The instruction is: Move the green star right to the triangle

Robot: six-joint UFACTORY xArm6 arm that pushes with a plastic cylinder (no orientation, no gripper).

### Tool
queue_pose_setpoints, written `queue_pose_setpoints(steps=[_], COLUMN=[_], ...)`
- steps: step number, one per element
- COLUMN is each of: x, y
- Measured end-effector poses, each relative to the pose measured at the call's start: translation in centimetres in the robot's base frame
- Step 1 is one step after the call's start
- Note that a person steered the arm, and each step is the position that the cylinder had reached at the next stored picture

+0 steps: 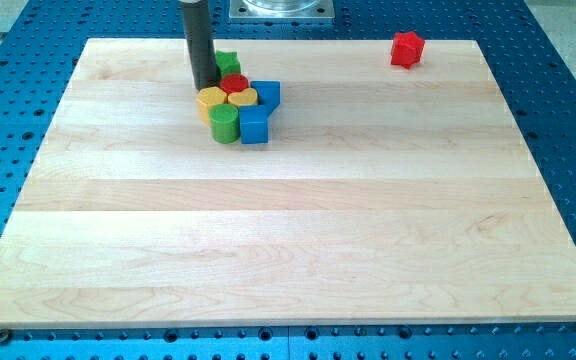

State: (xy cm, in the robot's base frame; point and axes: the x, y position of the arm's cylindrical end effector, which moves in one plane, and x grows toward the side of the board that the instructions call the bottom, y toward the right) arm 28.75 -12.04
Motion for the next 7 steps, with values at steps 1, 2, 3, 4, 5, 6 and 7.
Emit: queue_pose_setpoints(steps=[1, 2, 3, 4, 5, 6, 7], x=[-0.8, -2.6, -4.8, -4.8, -4.1, -4.6, -4.7], y=[0.5, 4.0, 5.1, 8.7, 14.2, 14.7, 17.4])
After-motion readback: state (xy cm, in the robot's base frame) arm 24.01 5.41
